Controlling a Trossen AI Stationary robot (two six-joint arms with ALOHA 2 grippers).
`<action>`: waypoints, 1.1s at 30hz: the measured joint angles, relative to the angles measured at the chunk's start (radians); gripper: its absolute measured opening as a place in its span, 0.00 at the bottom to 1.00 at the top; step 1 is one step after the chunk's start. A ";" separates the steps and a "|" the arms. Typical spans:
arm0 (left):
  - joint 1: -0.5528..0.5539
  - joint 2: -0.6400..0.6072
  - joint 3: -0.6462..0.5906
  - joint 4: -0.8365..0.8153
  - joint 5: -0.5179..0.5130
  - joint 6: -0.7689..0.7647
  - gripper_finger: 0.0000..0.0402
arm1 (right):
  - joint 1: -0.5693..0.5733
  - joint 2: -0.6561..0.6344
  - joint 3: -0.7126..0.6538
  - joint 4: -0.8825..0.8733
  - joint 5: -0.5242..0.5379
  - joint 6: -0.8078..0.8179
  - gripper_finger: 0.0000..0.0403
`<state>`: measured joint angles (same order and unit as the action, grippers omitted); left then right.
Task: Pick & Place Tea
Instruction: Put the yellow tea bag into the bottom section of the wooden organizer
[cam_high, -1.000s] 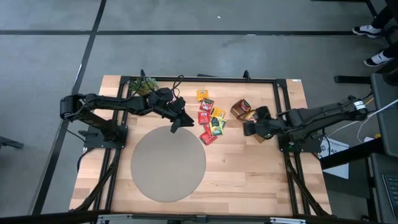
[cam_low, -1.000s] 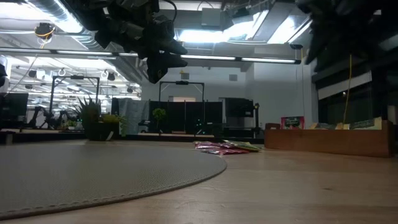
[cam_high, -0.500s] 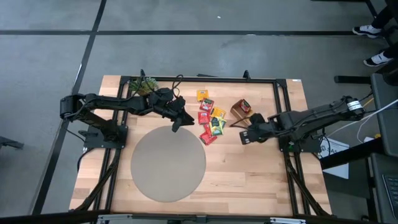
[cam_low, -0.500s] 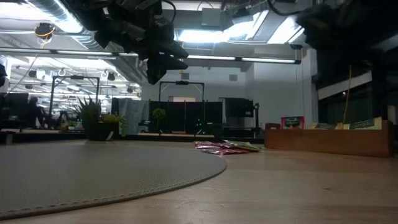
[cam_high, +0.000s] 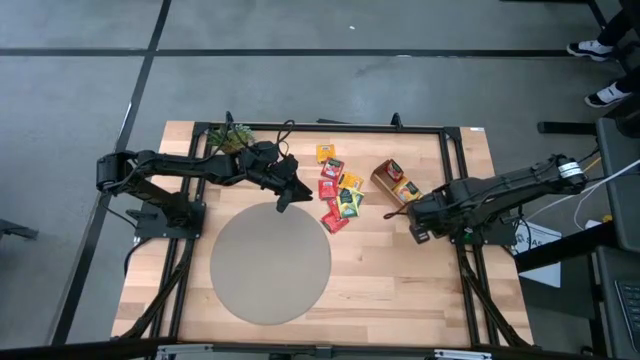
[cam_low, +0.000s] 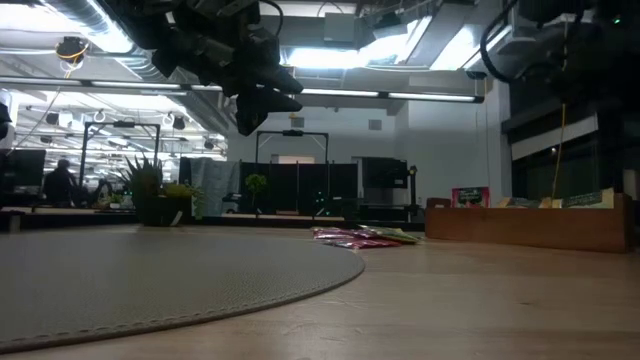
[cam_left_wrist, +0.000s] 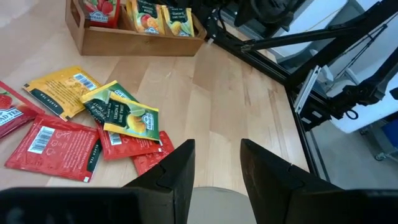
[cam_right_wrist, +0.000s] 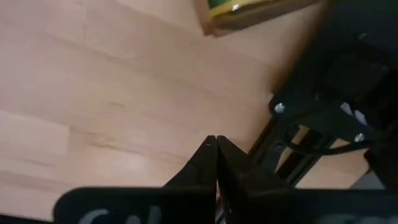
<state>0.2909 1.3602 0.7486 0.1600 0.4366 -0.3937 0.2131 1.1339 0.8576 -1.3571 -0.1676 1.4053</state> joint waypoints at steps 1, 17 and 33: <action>0.000 0.000 0.000 0.000 0.000 0.004 0.31 | 0.000 0.000 -0.006 0.004 0.009 0.002 0.01; 0.000 0.000 0.000 -0.001 -0.001 0.015 0.31 | -0.009 0.016 -0.147 0.114 0.122 0.121 0.01; 0.000 0.000 0.000 -0.003 0.000 0.015 0.31 | -0.054 0.158 -0.147 0.133 0.211 0.186 0.01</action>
<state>0.2907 1.3602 0.7486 0.1570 0.4362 -0.3790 0.1595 1.2923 0.7105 -1.2244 0.0437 1.5915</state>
